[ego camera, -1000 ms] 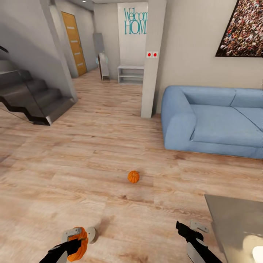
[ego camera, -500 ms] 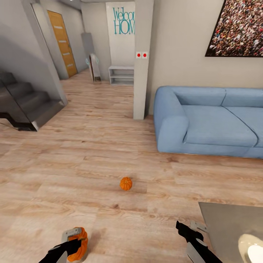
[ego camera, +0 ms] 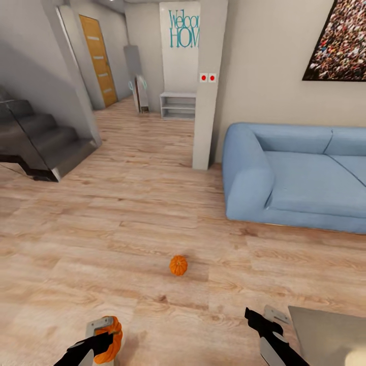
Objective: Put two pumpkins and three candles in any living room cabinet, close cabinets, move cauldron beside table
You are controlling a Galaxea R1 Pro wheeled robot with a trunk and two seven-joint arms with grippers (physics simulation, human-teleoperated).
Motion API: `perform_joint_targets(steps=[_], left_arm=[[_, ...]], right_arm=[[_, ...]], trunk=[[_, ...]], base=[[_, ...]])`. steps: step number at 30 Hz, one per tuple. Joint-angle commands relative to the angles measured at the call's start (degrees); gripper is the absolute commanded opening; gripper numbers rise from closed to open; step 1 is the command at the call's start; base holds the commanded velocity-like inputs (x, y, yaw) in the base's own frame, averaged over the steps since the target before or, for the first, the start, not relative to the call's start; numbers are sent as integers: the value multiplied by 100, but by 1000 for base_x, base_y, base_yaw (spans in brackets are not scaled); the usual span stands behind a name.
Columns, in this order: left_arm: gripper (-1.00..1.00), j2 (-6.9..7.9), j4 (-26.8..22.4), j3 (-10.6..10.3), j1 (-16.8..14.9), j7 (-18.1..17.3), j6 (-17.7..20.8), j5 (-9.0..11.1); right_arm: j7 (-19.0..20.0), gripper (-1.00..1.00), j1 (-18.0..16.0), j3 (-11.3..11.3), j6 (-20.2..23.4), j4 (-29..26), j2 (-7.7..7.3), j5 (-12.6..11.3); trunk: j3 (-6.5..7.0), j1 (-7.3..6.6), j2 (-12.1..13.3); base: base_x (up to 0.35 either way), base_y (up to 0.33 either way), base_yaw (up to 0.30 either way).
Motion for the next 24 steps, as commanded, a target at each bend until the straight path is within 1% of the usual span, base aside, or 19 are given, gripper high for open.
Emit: perform_joint_targets(steps=[1, 7, 12, 17, 21, 24], left_arm=[[-100, 7, -14, -49, -2, 57, 24, 48], [-100, 8, -13, -49, -2, 56, 21, 48], [-100, 7, -10, -49, -2, 57, 21, 48], [-100, 7, -11, -49, -2, 57, 18, 48], [-100, 7, -12, -50, -2, 56, 17, 48], [-100, 7, -12, -55, -2, 56, 17, 43]], right_arm=[[-36, 100, -3, 48, -31, -3, -8, -62], [-36, 100, -3, 48, -31, -3, -8, -61], [-30, 100, -3, 48, -32, -3, -8, -55], [-32, 100, -3, 48, -33, -3, -8, -57], [-32, 100, -3, 48, -32, -3, -8, -61], [-30, 100, -3, 48, -31, -3, -8, -58]], trunk=[[-4, 2, -2], [-4, 2, -2], [-4, 2, -2], [-4, 2, -2], [-4, 2, -2], [-4, 2, -2]], base=[[166, -130, 177], [154, -146, 51], [189, -40, 3], [172, -170, 0], [54, -60, 0], [9, -173, 0]])
